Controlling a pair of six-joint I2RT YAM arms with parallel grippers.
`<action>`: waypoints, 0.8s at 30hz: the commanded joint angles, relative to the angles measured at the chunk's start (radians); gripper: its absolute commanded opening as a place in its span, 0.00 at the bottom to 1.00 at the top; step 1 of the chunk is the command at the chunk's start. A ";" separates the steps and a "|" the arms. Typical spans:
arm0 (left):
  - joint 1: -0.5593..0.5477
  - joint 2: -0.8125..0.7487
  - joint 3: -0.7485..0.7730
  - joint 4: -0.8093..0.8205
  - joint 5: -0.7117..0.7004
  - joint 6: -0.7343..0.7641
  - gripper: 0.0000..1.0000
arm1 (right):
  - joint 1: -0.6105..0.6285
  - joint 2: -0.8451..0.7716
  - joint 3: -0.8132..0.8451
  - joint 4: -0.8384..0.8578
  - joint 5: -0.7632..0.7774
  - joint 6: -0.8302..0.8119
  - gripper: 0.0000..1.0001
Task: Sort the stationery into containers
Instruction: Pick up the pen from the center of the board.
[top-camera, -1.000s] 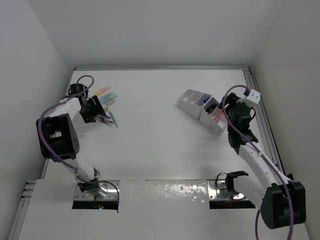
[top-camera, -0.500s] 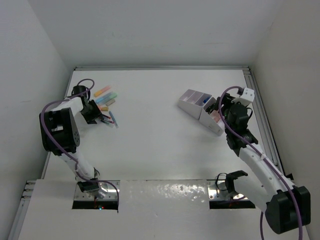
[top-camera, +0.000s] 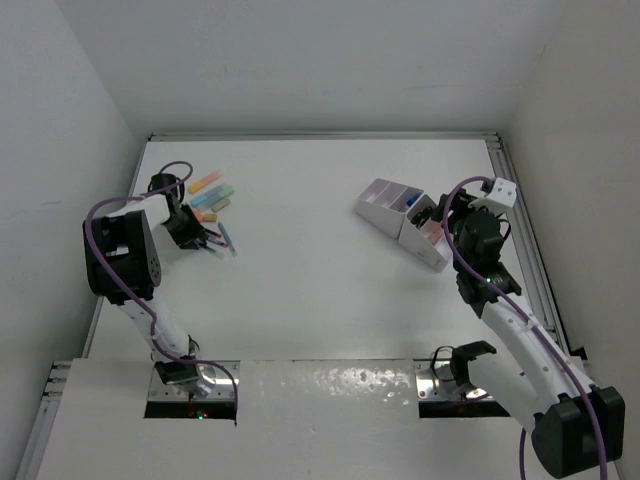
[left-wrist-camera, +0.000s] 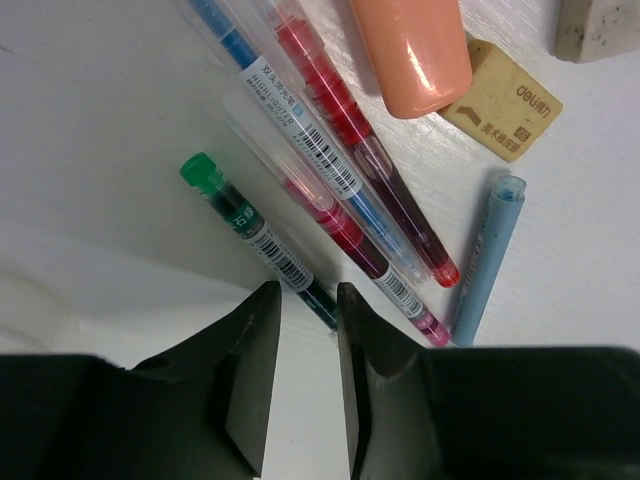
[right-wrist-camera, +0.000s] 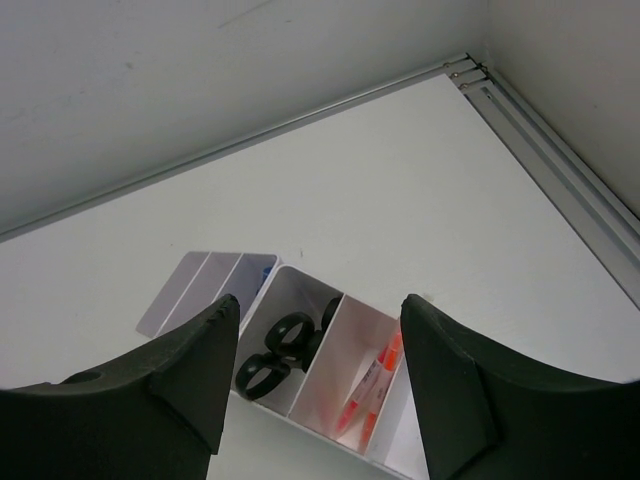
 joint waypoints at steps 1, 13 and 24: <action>0.000 0.001 -0.001 0.002 -0.020 -0.014 0.27 | 0.007 -0.025 0.011 0.009 0.030 -0.020 0.65; 0.067 -0.036 -0.068 -0.040 -0.021 -0.042 0.00 | 0.012 -0.072 0.022 -0.043 0.022 -0.037 0.65; 0.040 -0.179 0.030 -0.192 0.113 0.010 0.00 | 0.075 -0.005 0.103 -0.116 -0.199 -0.097 0.64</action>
